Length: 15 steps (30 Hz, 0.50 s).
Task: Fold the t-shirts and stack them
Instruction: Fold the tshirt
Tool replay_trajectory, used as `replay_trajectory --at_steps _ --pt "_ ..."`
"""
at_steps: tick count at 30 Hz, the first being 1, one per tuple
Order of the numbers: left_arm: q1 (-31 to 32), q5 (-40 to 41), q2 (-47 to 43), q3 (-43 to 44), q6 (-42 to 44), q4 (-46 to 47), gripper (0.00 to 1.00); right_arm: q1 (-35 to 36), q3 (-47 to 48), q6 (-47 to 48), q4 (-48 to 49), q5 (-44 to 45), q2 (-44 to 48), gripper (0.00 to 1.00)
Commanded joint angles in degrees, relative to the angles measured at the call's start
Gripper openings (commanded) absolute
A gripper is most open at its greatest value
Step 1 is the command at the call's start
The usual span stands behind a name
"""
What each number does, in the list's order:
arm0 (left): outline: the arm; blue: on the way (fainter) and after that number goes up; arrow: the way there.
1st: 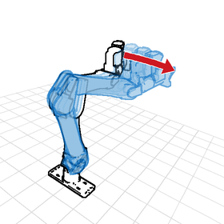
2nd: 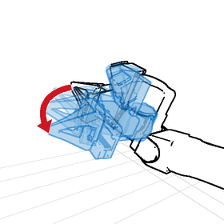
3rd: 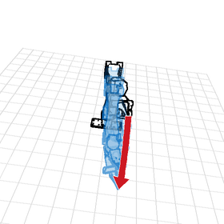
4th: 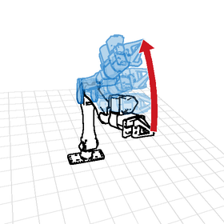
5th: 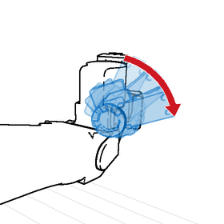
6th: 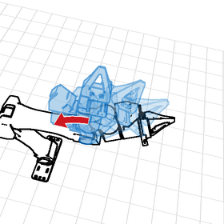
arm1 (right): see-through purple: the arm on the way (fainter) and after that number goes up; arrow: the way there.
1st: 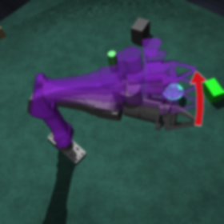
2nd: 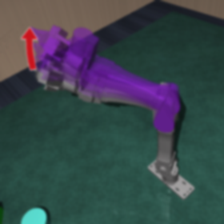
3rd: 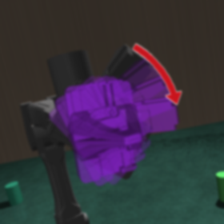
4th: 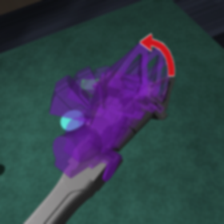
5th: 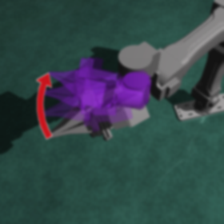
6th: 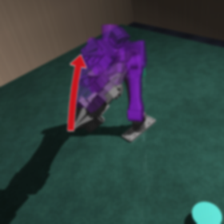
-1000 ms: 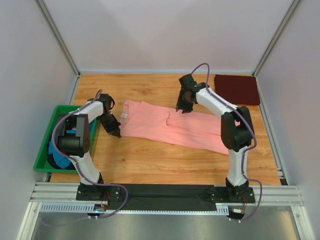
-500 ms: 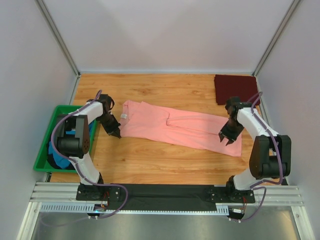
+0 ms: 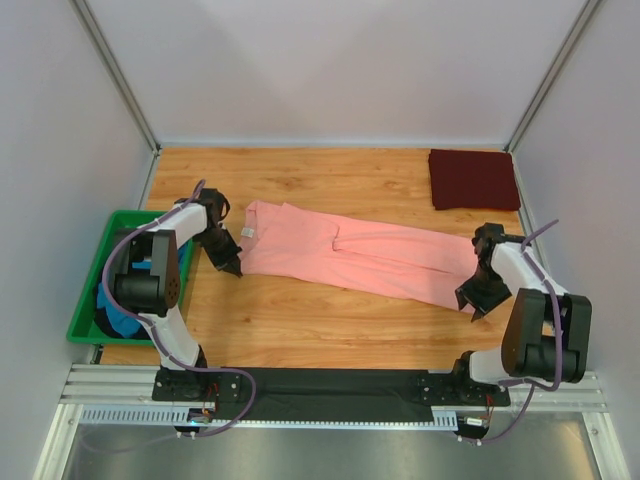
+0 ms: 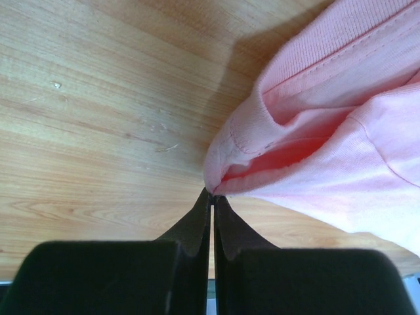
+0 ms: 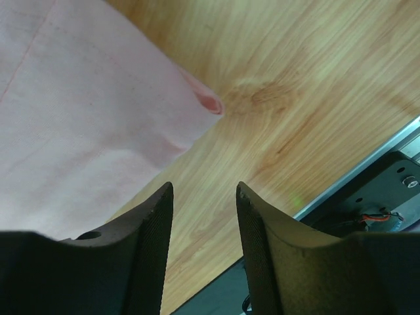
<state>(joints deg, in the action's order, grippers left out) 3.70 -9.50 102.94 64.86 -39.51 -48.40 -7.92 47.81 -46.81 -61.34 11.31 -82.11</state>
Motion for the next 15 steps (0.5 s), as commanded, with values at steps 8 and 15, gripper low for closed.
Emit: replay_trajectory --at_steps 8,15 --pt "1.0 1.4 -2.6 -0.7 1.1 -1.3 0.00 -3.1 -4.6 -3.6 9.5 5.0 5.6 0.45" --pt "1.0 2.1 -2.9 -1.3 1.4 -1.7 0.00 -4.0 -7.4 -5.7 14.3 5.8 5.3 0.44"
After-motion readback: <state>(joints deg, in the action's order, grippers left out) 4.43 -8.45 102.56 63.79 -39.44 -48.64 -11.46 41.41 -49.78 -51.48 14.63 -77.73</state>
